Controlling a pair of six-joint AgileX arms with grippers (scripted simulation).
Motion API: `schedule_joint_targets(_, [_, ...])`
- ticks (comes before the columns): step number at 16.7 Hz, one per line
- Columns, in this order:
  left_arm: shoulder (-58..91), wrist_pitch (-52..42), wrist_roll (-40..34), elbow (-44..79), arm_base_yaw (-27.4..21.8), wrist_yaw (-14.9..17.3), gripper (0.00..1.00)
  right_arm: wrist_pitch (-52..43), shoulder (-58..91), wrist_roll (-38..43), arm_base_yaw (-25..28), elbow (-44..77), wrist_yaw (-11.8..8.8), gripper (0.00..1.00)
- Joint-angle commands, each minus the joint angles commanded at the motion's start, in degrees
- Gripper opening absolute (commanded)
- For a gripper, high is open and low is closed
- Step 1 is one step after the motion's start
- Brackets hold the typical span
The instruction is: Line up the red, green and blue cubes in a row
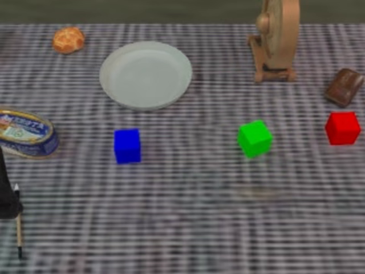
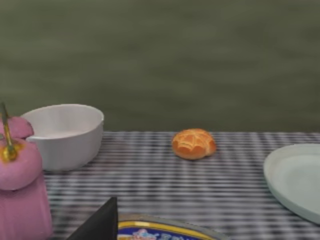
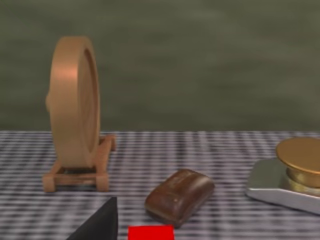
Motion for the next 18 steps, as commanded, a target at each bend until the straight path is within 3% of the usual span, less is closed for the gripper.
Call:
schedule_joint_targets(4, [0.0,0.0,0.0,0.0,0.0,0.0,1.00,-1.3,1.7,0.1,0.2,1.7,-0.1,1.00])
schedule_joint_targets(8, [0.0,0.0,0.0,0.0,0.0,0.0,1.00,-8.3,12.5,0.4,0.8,12.2,-0.2,1.00])
schedule_joint_targets(18, [0.0,0.0,0.0,0.0,0.0,0.0,1.00,-40.7,73.8,1.3,2.9,61.2,0.2,1.00])
